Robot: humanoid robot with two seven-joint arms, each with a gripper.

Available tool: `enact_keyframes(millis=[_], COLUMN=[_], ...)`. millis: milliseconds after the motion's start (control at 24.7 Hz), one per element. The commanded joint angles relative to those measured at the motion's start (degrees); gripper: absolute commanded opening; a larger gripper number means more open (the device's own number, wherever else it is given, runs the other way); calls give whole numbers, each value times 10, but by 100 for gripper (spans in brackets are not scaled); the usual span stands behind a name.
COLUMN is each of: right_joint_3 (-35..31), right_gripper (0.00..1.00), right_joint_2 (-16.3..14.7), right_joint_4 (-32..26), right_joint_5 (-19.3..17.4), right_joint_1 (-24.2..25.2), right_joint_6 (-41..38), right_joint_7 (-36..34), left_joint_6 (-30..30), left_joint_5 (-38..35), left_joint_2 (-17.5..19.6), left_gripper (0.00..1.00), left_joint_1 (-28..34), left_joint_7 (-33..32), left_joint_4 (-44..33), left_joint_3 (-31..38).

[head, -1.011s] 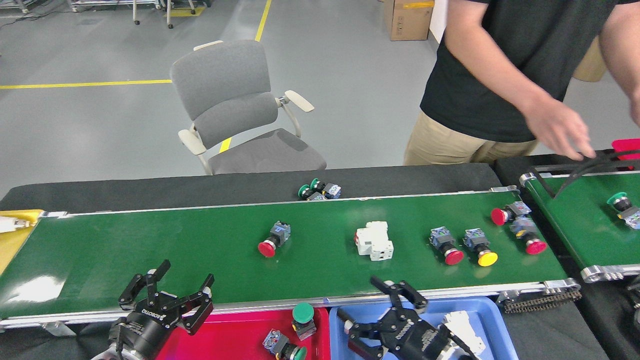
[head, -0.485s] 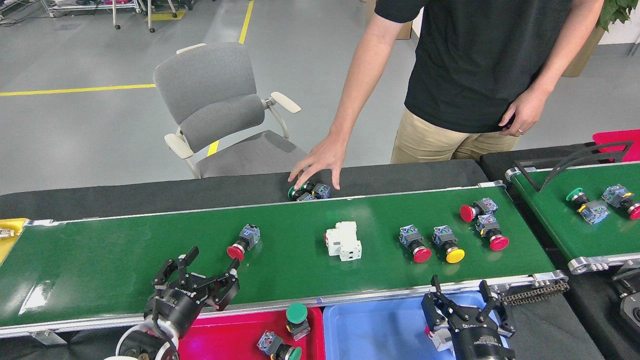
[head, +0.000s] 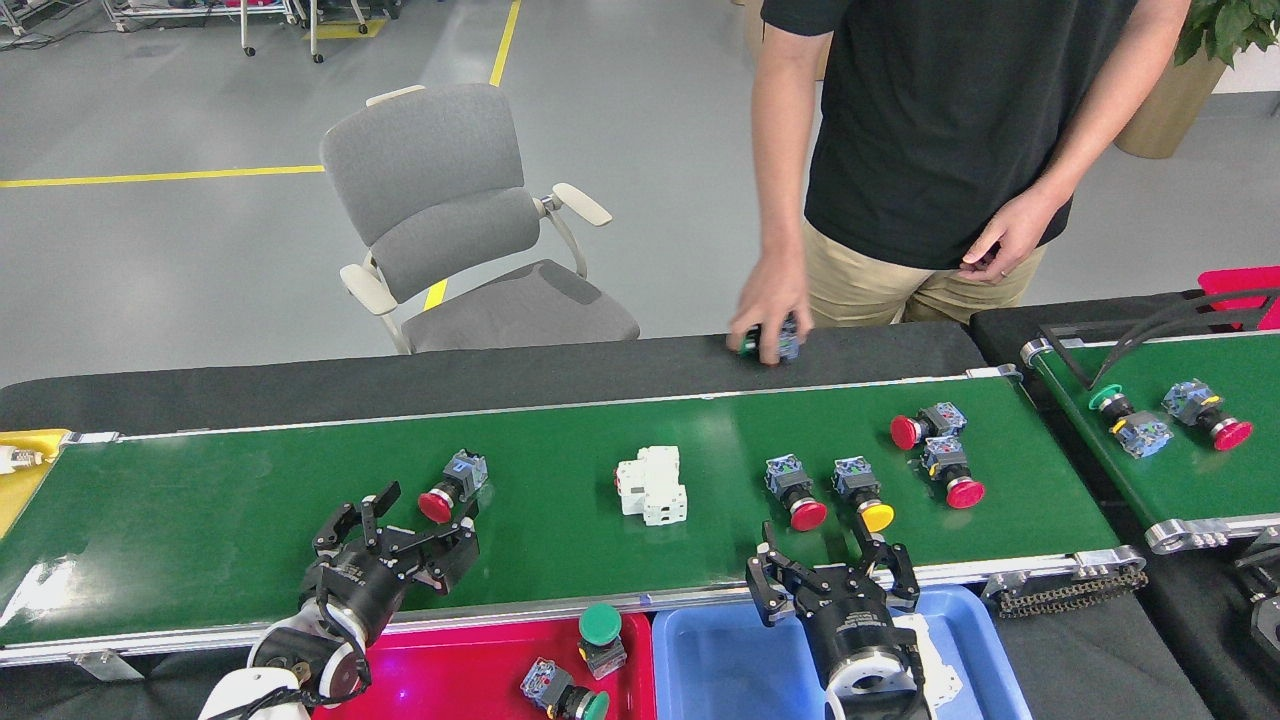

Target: Pick switch part from conveyor to tray

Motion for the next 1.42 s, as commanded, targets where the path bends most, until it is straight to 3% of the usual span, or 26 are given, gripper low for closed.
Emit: enact_keyframes(millis=[0, 81, 162, 243, 283, 364, 485, 607, 728, 809, 849, 890, 930, 970, 1011, 1092, 1213, 1334, 1375], right_joint_3=[2, 5, 14, 20, 21, 22, 22, 30, 74, 75, 75, 75, 76, 79, 84, 111, 141, 141, 139], right_gripper=[86, 63, 49, 32, 26, 19, 17, 17, 18, 18, 19, 20, 21, 25, 41, 100, 100, 100, 100], right_joint_2=[9, 10, 7, 6, 5, 4, 3, -4, -40, -54, -58, -57, -58, -55, -51, -44, -41, -38, -38], right_joint_4=[10, 18, 23, 30, 32, 34, 27, -9, -99, -140, -155, -161, -163, -164, -163, -161, -159, -161, -163], right_joint_5=[1, 0, 0, -1, -1, -1, 0, -1, -4, -7, -7, -7, -7, -7, -7, -7, -8, -16, -23], right_joint_1=[-19, -30, -40, -47, -48, -49, -42, -26, 24, 61, 81, 90, 98, 100, 101, 102, 102, 112, 114], right_joint_6=[2, 0, 0, 0, 0, -1, -1, -8, -84, -168, -227, -255, -285, -310, -328, -335, -335, -335, -335], right_joint_7=[0, -1, 0, 0, 0, 0, -1, -5, -6, -6, -8, -10, -10, -10, -10, -11, -12, -12, -13], left_joint_6=[24, 25, 24, 18, 14, 1, -17, -106, -220, -273, -309, -316, -315, -303, -285, -240, -129, 21, 36], left_joint_5=[-1, -1, -1, -1, 0, 4, 2, 0, -1, -2, -2, -1, -1, -1, -1, 0, 7, 49, 52], left_joint_2=[0, 0, -4, -10, -13, -23, -43, -43, -33, -32, -34, -36, -39, -41, -41, -43, -48, -49, -46], left_gripper=[81, 69, 61, 44, 30, 10, 6, 5, 8, 19, 41, 59, 84, 99, 99, 99, 99, 99, 99], left_joint_1=[-16, -20, -21, -21, -20, -18, 6, 89, 204, 260, 296, 312, 324, 330, 331, 330, 328, 327, 328], left_joint_7=[6, 6, 6, 7, 7, 7, 8, 6, 3, 2, -5, -14, -22, -23, -23, -23, -20, 2, 18], left_joint_4=[8, 19, 21, 21, 21, 20, 5, -92, -222, -267, -291, -301, -305, -306, -306, -308, -317, -319, -318], left_joint_3=[2, 1, 2, 1, 1, 3, 3, 5, 22, 45, 56, 62, 68, 73, 74, 76, 99, 148, 157])
